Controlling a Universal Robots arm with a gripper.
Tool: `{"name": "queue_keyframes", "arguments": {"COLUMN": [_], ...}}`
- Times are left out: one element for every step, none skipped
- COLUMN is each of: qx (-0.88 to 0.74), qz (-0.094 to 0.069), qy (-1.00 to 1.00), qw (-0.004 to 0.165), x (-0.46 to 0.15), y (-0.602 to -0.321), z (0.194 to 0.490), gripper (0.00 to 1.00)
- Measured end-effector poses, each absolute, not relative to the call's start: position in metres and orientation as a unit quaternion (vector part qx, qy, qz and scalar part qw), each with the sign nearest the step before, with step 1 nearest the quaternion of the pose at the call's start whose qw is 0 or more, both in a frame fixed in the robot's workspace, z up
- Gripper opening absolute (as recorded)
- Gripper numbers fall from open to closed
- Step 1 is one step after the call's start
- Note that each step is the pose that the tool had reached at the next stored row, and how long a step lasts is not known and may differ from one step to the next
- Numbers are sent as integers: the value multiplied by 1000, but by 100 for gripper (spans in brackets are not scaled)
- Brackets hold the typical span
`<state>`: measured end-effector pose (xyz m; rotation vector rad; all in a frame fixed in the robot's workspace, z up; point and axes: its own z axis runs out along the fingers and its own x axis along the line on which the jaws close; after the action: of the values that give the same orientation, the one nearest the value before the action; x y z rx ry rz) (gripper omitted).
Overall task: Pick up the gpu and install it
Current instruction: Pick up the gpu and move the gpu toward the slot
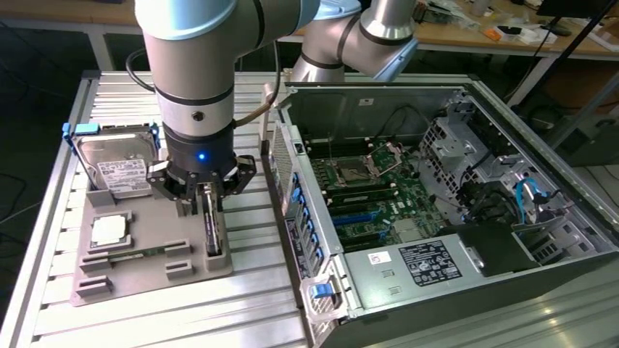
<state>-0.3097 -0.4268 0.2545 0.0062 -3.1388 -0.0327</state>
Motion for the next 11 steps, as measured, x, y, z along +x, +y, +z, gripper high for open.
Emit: {"name": "queue_keyframes", "arguments": {"qx": [2,2,2,2,2,2,2,2,2,2,2], "qz": [-10,-11,-11,-11,-11,-11,-11,-11,-11,-11,-11], "qy": [-1000,-1000,-1000,-1000,-1000,-1000,-1000,-1000,-1000,-1000,-1000], "qw": [1,1,1,1,1,1,1,1,1,1,1], "x": [-310,-310,-310,-310,-310,-310,-310,-310,-310,-310,-310], "y": [-427,-427,-427,-427,-427,-427,-427,-427,-427,-427,-427], "z": [254,253,251,250,250,250,250,250,250,250,250], "gripper": [41,41,41,41,41,41,41,41,41,41,41]}}
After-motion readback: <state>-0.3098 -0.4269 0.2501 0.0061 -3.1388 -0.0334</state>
